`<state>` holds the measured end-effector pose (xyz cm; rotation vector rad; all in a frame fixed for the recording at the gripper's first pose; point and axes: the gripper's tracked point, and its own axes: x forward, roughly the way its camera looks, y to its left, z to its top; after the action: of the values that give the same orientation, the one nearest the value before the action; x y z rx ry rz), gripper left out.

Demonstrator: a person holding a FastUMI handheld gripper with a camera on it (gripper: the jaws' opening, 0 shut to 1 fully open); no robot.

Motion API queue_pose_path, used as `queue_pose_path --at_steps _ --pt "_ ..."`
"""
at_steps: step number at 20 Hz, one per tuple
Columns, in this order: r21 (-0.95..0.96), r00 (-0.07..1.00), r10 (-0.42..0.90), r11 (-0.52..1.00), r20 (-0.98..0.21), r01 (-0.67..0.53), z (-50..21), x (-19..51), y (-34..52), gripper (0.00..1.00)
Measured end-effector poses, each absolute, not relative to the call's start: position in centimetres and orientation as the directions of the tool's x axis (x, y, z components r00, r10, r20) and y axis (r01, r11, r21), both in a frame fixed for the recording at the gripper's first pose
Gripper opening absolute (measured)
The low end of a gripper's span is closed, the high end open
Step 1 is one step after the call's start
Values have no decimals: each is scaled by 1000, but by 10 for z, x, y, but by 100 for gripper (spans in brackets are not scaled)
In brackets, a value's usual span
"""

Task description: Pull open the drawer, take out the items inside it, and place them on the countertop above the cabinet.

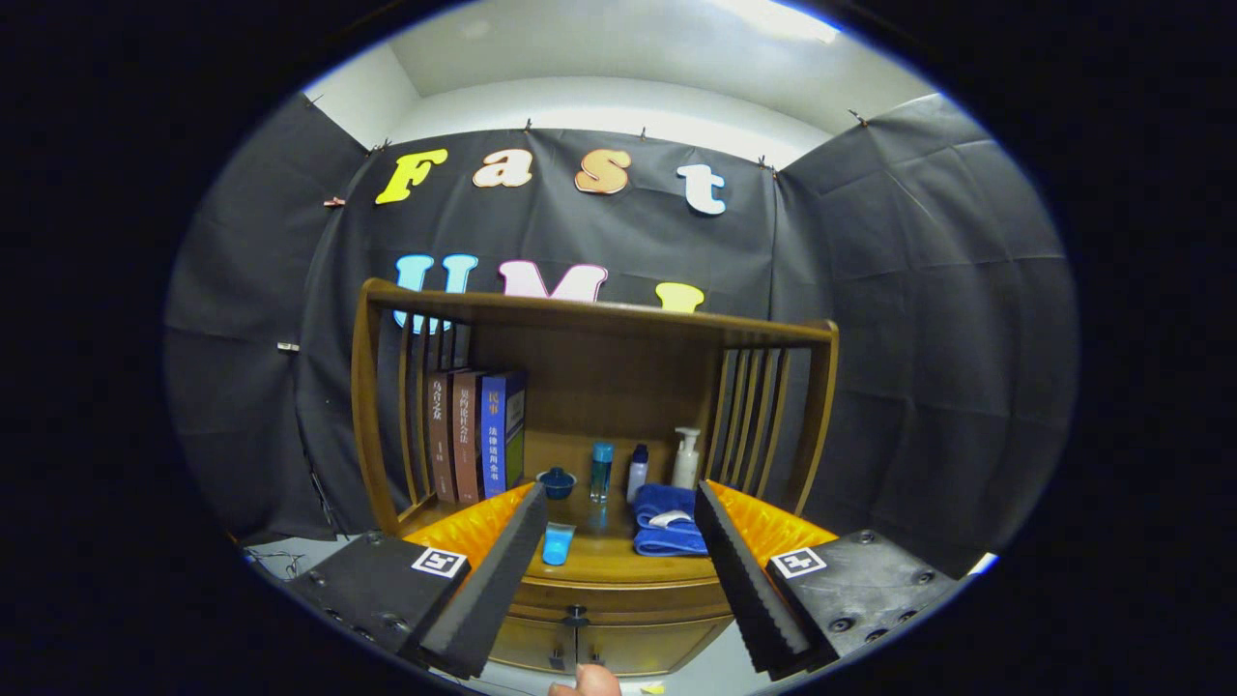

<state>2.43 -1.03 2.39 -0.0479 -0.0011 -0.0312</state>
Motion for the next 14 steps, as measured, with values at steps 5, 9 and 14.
queue_pose_path --at_steps 5,9,14 --pt "-70 998 -51 996 34 54 44 13 -16 98" --pt "-71 999 -49 996 22 50 40 17 -14 98" --pt "-56 998 -61 997 5 62 32 17 -17 98"
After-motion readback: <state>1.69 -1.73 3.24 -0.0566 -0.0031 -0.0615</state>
